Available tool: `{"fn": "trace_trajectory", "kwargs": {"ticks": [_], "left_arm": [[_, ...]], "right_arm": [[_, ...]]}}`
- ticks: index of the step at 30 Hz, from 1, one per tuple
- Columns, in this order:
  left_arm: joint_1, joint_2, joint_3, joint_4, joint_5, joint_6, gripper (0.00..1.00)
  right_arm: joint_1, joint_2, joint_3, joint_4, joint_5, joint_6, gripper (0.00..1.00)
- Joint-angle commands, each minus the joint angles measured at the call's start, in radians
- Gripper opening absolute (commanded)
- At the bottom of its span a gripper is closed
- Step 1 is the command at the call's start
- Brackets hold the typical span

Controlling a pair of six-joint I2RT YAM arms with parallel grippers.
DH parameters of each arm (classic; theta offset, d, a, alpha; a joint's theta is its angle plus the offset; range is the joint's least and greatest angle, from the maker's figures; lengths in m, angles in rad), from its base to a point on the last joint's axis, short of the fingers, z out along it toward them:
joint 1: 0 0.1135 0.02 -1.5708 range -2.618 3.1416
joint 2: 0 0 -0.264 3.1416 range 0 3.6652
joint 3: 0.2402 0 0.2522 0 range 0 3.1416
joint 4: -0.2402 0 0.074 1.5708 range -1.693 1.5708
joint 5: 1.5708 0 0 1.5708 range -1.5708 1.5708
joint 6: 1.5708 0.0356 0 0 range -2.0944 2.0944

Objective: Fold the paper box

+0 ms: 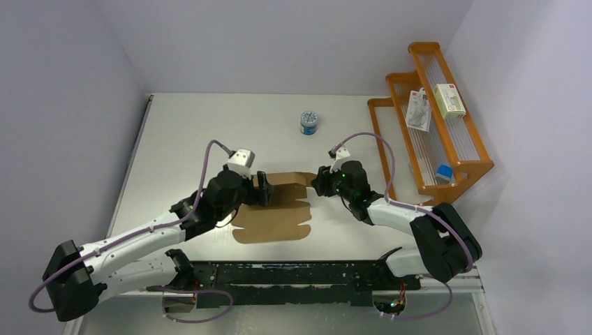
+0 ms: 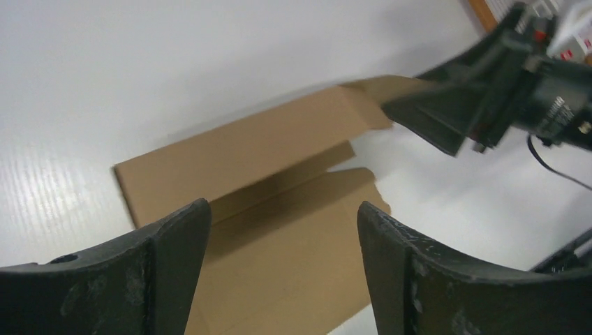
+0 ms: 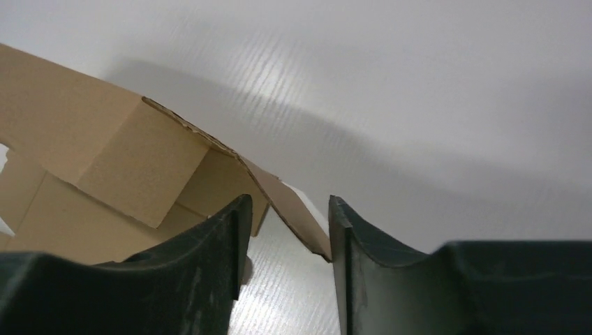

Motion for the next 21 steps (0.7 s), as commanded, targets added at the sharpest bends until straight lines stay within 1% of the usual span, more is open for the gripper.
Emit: {"fn": "trace_trajectory", "kwargs": {"ticks": [1,7,8,12,17,21], "left_arm": [[-0.095,0.016,0.019,-0.001,-0.048,0.041,0.80],[-0.253,0.105,0.023,0.043,-0.092,0.080,0.79],[-0.278,0.126,0.030,0.047,-0.109,0.082,0.79],[-0.353,0.208,0.046,0.076,-0.167,0.084,0.80],[-0.363,0.319,0.074,0.109,-0.218,0.078,0.81],[-0.363,0.369,0.110,0.122,-0.277,0.136,0.83]], "right_arm": [[-0.004,0.036,0.023,0.078,-0.092,-0.013,0.43],[0.012,0.010,0.012,0.080,-0.129,0.044,0.15],[0.018,-0.003,0.013,0.067,-0.126,0.050,0.13],[0.043,-0.062,0.023,-0.008,-0.116,0.073,0.09],[0.064,-0.108,0.049,-0.127,-0.107,0.081,0.08],[0.083,-0.146,0.063,-0.208,-0.095,0.060,0.08]]}}
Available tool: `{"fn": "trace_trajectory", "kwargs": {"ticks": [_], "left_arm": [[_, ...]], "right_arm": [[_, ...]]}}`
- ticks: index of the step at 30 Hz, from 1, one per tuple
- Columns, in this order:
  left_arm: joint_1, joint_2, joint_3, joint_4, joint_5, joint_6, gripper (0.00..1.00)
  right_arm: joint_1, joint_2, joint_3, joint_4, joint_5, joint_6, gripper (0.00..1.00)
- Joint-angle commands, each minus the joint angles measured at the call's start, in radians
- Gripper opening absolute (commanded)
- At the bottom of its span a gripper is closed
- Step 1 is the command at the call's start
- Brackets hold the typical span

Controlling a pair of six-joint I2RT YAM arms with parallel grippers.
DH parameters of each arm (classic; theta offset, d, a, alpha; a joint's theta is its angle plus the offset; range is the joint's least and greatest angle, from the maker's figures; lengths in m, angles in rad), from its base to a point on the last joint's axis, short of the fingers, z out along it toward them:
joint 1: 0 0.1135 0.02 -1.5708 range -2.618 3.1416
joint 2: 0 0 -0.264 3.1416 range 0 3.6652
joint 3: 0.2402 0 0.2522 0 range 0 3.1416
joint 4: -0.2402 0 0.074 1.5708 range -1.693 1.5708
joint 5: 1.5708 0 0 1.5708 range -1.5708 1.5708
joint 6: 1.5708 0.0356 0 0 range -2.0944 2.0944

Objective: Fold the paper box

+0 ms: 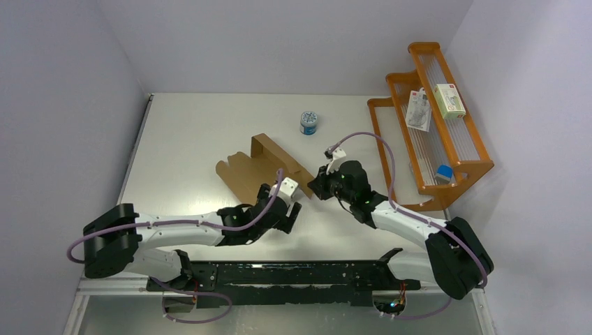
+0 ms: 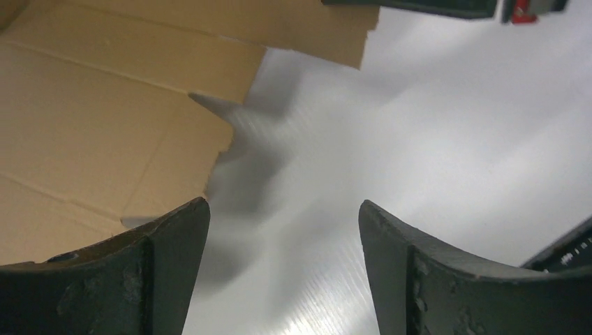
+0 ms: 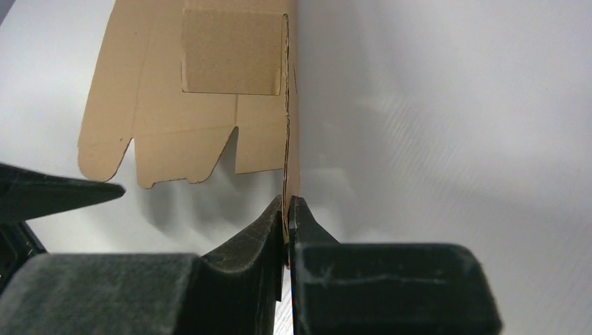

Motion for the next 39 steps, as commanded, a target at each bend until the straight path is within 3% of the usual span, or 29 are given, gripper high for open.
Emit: {"fn": "trace_trajectory", "kwargs": {"ticks": [1,9,18,24,34,39], "left_arm": [[-0.003,0.046,0.073,0.072,-0.108,0.088,0.84],[-0.003,0.172,0.132,0.123,-0.212,0.256,0.84],[-0.019,0.280,0.153,0.127,-0.175,0.285,0.80],[-0.023,0.374,0.200,0.094,-0.265,0.268,0.78],[-0.022,0.470,0.274,0.034,-0.398,0.222,0.66],[-0.022,0.476,0.278,0.018,-0.418,0.189,0.49]], "right_arm": [[0.022,-0.048,0.034,-0.112,0.006,-0.004,0.08],[0.028,-0.055,0.040,-0.139,-0.022,0.019,0.08],[0.031,-0.065,0.057,-0.156,-0.019,0.024,0.08],[0.037,-0.063,0.058,-0.152,-0.037,0.022,0.08],[0.041,-0.073,0.046,-0.150,-0.065,0.015,0.07],[0.041,-0.080,0.043,-0.157,-0.063,0.010,0.07]]}}
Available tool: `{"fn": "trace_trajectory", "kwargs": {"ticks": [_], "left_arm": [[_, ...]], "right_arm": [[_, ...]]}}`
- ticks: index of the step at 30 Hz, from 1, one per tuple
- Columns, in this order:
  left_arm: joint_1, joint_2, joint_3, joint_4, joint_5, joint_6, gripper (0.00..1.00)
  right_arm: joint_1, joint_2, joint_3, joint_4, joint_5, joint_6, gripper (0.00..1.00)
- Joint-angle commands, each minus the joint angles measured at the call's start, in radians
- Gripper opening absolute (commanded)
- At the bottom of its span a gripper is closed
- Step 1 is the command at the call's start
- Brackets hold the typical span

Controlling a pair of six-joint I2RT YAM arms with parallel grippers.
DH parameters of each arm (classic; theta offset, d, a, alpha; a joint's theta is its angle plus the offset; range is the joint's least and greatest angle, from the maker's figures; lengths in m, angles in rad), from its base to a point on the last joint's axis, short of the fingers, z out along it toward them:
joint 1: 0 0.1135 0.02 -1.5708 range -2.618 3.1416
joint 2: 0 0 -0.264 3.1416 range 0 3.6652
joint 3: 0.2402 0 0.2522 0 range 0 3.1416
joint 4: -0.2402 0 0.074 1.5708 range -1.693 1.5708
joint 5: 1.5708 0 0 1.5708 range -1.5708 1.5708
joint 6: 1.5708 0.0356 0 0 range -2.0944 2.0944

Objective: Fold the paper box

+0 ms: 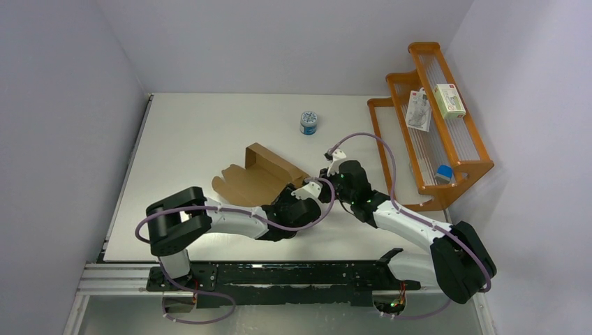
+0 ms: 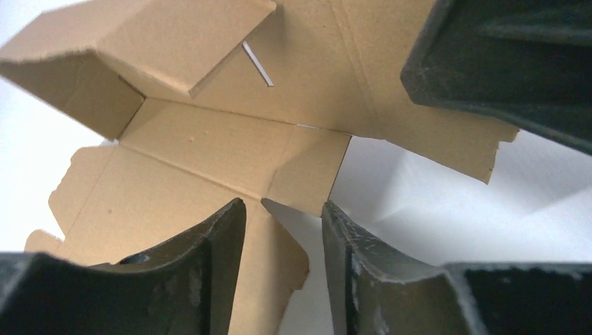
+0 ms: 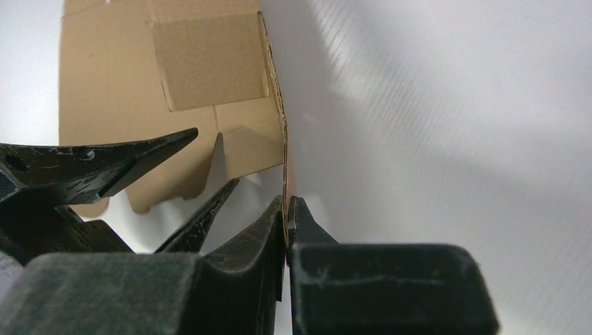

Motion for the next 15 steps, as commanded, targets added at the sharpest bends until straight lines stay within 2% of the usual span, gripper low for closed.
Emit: {"fn": "trace_trajectory", "kwargs": {"ticks": [1,6,11,15], "left_arm": [[-0.002,0.007,0.022,-0.020,-0.028,-0.003,0.45],[0.030,-0.056,-0.031,0.000,-0.002,-0.045,0.36],[0.088,-0.165,-0.103,0.058,0.138,-0.065,0.35],[0.116,-0.222,-0.123,0.061,0.197,-0.074,0.33]], "right_arm": [[0.027,-0.031,0.009,0.019,-0.065,-0.008,0.07],[0.027,-0.037,0.005,0.018,-0.061,-0.010,0.07],[0.026,-0.033,0.003,0.017,-0.066,-0.019,0.06],[0.026,-0.030,0.000,0.021,-0.076,-0.031,0.06]]}}
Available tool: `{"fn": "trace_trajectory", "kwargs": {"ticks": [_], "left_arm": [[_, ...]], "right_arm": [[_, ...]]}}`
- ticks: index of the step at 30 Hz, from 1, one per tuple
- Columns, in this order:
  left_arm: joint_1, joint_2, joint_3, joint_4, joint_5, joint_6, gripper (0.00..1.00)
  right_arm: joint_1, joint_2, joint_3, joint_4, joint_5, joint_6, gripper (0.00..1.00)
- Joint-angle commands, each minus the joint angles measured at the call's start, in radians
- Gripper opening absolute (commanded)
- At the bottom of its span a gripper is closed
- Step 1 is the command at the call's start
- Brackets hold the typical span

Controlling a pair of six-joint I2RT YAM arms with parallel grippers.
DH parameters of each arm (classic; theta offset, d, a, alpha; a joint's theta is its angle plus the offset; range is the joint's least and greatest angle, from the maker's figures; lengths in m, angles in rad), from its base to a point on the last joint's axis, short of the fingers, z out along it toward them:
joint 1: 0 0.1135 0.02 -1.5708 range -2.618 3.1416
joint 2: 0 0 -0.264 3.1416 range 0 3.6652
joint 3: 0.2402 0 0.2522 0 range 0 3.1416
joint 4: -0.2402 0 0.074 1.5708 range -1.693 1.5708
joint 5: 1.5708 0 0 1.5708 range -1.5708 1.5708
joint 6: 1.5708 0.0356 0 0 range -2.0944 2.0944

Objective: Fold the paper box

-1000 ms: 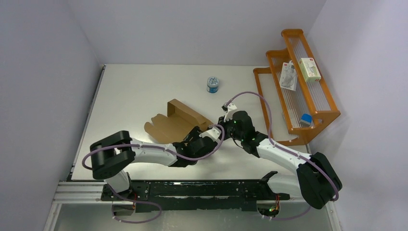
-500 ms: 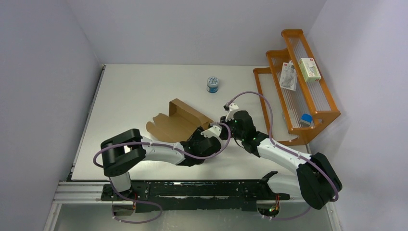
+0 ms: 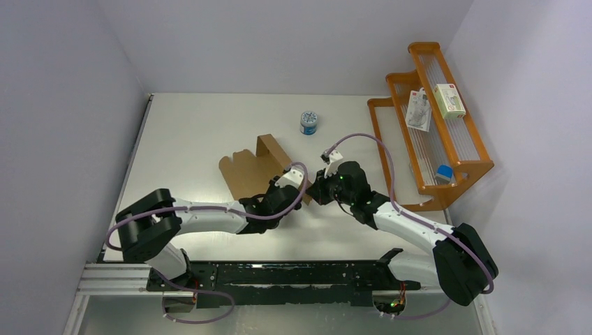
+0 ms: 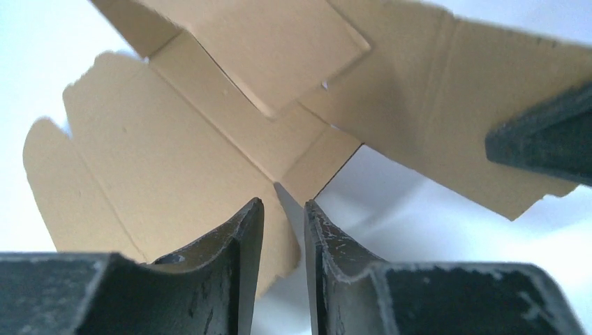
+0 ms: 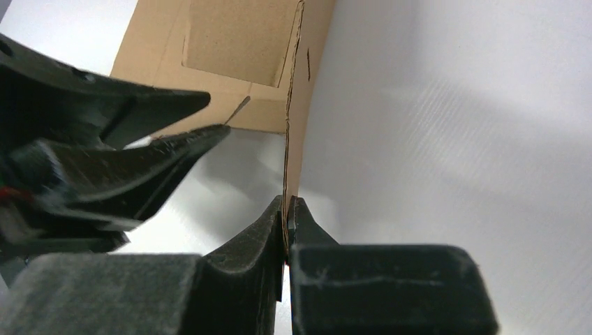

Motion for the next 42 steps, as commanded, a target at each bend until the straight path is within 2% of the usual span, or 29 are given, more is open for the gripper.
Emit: {"fn": "trace_trajectory", "kwargs": {"ticks": [1,12,21,27,35,38,42], "left_arm": [[0.035,-0.065,-0.020,0.043,0.091,-0.028,0.33],[0.129,-0.054,-0.053,0.067,0.207,-0.097,0.36],[0.178,-0.022,-0.122,0.170,0.364,-0.202,0.36],[0.209,-0.031,-0.180,0.245,0.441,-0.280,0.41],[0.253,-0.128,-0.256,0.275,0.514,-0.280,0.55],[0.292,-0.147,-0.264,0.258,0.500,-0.266,0.57],[0.333,-0.093,-0.244,0.237,0.514,-0.266,0.56]], "right_arm": [[0.005,-0.012,-0.001,0.013,-0.032,-0.026,0.06],[0.016,-0.012,-0.013,0.032,-0.055,-0.081,0.06],[0.098,0.043,-0.044,0.115,0.168,-0.177,0.06],[0.124,0.064,-0.050,0.154,0.290,-0.222,0.07],[0.131,0.114,-0.031,0.178,0.300,-0.241,0.09],[0.132,0.129,-0.030,0.191,0.303,-0.239,0.09],[0.133,0.152,-0.034,0.202,0.302,-0.224,0.09]]}}
